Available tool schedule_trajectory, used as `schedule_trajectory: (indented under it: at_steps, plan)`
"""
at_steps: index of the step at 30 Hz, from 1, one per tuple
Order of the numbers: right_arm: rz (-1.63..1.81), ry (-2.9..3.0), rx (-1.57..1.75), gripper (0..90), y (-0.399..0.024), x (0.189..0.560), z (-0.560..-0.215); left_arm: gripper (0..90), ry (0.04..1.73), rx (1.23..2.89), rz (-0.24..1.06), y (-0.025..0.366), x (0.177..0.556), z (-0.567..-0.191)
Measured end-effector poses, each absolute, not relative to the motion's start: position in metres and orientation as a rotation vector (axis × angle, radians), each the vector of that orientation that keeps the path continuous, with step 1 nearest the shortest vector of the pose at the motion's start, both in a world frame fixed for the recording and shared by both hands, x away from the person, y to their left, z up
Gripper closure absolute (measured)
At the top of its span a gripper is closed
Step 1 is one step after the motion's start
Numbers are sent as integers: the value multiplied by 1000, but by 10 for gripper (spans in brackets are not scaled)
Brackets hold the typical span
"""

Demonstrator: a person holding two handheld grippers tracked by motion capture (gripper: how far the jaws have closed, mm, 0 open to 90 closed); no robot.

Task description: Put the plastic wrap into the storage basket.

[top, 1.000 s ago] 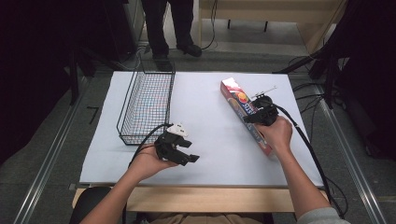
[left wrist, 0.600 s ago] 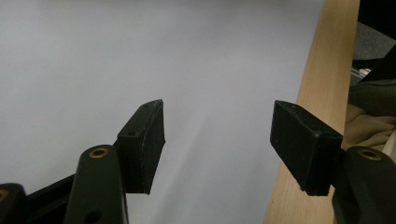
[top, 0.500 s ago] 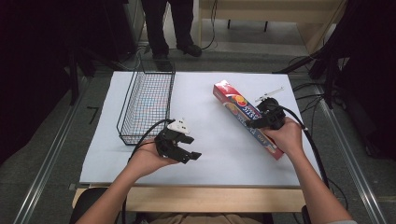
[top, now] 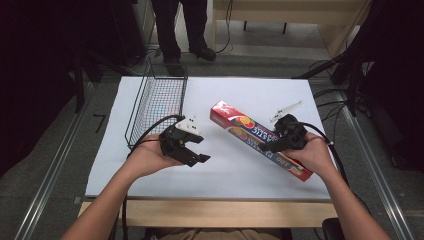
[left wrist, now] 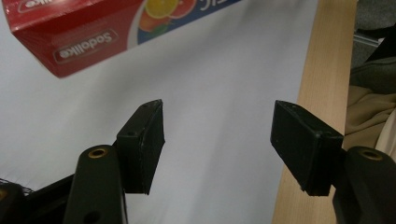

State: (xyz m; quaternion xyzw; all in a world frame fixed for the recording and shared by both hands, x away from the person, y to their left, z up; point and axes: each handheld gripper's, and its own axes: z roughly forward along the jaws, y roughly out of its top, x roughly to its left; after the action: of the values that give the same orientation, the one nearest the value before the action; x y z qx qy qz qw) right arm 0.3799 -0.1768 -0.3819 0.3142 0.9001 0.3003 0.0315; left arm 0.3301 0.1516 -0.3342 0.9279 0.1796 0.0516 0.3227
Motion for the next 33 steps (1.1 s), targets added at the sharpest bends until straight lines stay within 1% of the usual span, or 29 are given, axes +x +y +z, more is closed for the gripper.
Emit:
schedule_trajectory:
  at_steps: [5, 7, 13, 16, 19, 20, 21, 23, 24, 28, 31, 33]
  plan:
    - [935, 2815, 867, 413, -173, 369, -371, 340, 492, 2426, 138, 152, 333, -329]
    - [935, 2863, 762, 413, -166, 365, -362, 331, 469, 2416, 120, 150, 333, -324]
    - [936, 2942, 619, 413, -148, 355, -353, 311, 440, 2421, 142, 144, 334, -310]
    - [930, 2969, 536, 413, -140, 351, -349, 271, 420, 2423, 135, 143, 335, -304]
    - [908, 2988, 475, 412, -133, 348, -347, 232, 365, 2430, 99, 142, 337, -297]
    - [902, 2997, 471, 412, -132, 347, -347, 235, 365, 2430, 99, 142, 337, -297]
    - [896, 3004, 474, 412, -129, 347, -346, 229, 345, 2438, 58, 141, 338, -296]
    - [900, 3027, 463, 412, -126, 346, -347, 240, 283, 2459, 75, 140, 338, -295]
    - [901, 3035, 450, 412, -125, 346, -347, 246, 283, 2459, 75, 140, 338, -295]
    - [882, 3062, 379, 412, -116, 341, -346, 250, 248, 2492, 24, 132, 340, -301]
    - [890, 3069, 339, 412, -111, 339, -345, 239, 223, 2541, -22, 124, 338, -306]
    - [887, 3063, 320, 412, -108, 338, -344, 225, 207, 2555, -14, 122, 338, -308]
